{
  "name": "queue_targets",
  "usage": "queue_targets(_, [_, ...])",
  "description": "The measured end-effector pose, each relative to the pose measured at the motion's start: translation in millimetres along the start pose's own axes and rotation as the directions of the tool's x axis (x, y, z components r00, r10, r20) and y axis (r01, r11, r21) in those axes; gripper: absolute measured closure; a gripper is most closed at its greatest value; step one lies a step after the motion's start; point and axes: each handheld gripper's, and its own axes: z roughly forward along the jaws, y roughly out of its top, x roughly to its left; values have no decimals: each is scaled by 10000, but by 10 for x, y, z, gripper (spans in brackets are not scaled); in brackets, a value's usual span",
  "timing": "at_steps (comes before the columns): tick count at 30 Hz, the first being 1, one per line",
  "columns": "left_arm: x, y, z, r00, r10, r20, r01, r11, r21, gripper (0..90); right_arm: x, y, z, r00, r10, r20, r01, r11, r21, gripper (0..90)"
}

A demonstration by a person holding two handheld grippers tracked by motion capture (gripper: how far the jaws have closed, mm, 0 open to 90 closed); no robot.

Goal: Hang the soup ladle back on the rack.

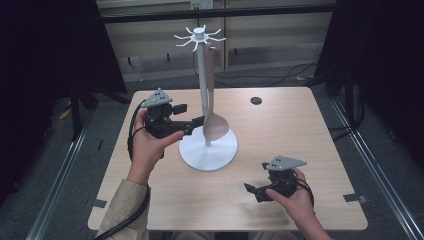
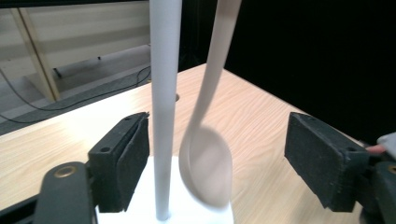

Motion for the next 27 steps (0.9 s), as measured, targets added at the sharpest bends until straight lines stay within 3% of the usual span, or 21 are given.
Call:
queue_targets(19, [-14,-572,-3,9998,-152,-88,155,9990,423,136,-3,-17,5,10000,-12,71,11,10000,78,46])
queue_targets(27, [8,-819,-10,9986,-529,-33,530,9968,598,131,8,-17,9,10000,5,51,-6,9999,105,46])
